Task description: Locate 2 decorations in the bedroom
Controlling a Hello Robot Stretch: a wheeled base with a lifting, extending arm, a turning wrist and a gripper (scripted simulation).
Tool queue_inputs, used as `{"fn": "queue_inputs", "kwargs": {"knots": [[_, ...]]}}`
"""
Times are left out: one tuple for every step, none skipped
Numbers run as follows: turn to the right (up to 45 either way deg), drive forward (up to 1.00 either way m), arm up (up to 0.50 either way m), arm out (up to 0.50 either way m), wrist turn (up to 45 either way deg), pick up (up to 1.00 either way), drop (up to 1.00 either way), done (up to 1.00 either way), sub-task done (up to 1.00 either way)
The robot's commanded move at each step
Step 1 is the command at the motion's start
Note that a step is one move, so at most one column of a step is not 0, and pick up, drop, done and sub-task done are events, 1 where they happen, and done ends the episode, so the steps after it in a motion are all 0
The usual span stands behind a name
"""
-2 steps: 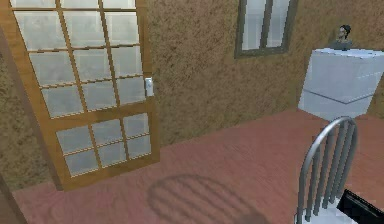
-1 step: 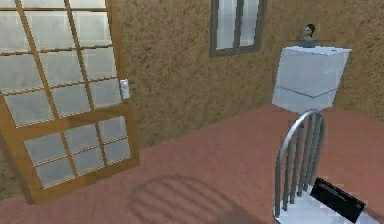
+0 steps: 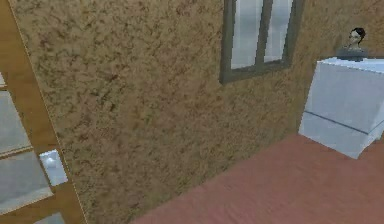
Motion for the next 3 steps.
{"fn": "queue_inputs", "kwargs": {"knots": [[0.0,0.25,0.0,0.0,0.0,0.0,0.0,0.0,0.0],[45.0,0.0,0.0,0.0,0.0,0.0,0.0,0.0,0.0],[12.0,0.0,0.0,0.0,0.0,0.0,0.0,0.0,0.0]]}}
